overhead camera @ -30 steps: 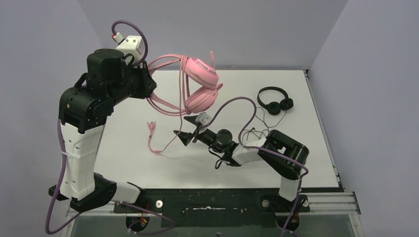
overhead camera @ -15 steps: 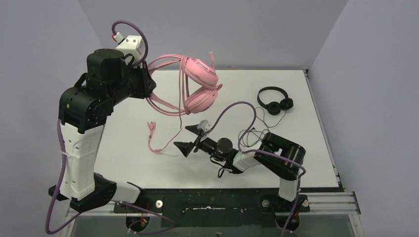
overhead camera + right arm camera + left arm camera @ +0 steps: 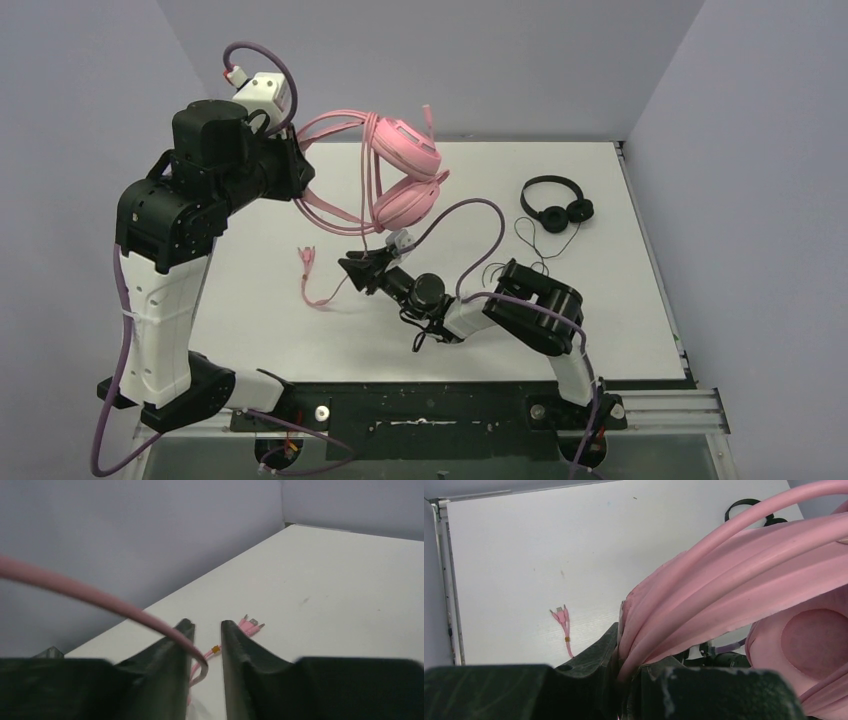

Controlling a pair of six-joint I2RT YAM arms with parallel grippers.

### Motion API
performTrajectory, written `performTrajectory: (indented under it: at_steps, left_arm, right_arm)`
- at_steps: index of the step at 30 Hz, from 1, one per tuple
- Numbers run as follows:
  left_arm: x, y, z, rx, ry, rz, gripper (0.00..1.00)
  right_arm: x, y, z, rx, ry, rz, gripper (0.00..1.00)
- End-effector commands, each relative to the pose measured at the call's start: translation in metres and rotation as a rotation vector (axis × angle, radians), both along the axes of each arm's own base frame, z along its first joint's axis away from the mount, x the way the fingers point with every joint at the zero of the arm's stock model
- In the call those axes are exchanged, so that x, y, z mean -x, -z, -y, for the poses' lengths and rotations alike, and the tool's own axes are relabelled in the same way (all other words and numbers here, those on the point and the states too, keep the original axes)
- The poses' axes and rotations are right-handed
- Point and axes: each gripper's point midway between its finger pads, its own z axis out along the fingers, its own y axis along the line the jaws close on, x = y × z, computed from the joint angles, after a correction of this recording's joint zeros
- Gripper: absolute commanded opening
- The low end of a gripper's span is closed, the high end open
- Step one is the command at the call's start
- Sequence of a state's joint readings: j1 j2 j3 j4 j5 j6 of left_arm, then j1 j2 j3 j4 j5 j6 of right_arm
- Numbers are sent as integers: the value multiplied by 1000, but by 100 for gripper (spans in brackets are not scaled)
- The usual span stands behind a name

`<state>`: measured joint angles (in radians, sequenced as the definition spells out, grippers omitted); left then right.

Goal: Wrap the headphones
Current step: Wrap the headphones cable around the headphones.

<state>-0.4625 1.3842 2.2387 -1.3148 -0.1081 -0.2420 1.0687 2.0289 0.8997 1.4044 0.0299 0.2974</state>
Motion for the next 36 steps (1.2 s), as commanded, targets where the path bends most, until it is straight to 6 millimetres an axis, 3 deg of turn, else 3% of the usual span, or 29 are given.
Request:
performTrajectory:
  at_steps: [1, 2, 3, 6, 11, 15, 20, 23, 25, 27, 29, 33, 36]
  left_arm:
    - [3, -48, -2, 114, -16, 154, 0]
    - [3, -50, -3, 114, -18, 158, 0]
    - [2, -52, -5, 110, -24, 162, 0]
    - [-3, -55, -11, 107, -40, 169, 0]
    - [-4, -60, -9, 142, -11, 177, 0]
    - [10, -64, -2, 196, 59, 178, 0]
    - [49, -75, 46, 322, 447, 212, 0]
    - [83, -58, 70, 337, 716, 210, 0]
    - [99, -38, 70, 288, 801, 202, 0]
    - [110, -12, 69, 185, 866, 214, 0]
    - [113, 17, 67, 58, 884, 218, 0]
    - [114, 62, 67, -175, 934, 226, 0]
    - [100, 91, 58, -410, 911, 251, 0]
  right_arm:
    - [3, -21, 6, -103, -2, -6, 12]
    - [6, -20, 14, -99, -6, -17, 2]
    - [9, -17, 24, -86, -7, -24, 0]
    - [18, 5, 56, -28, -3, -78, 0]
    - [41, 35, 87, 77, -116, -154, 0]
    - [38, 41, 102, 130, -128, -162, 0]
    - [12, 34, 132, 179, -171, -193, 0]
    - [-4, 15, 158, 210, -207, -182, 0]
    - [-8, -6, 173, 255, -229, -147, 0]
    - [-3, -6, 184, 383, -248, -166, 2]
    - [-3, -14, 194, 514, -234, -133, 3]
    - [0, -31, 211, 580, -200, -132, 3]
    - [9, -35, 219, 634, -211, -201, 2]
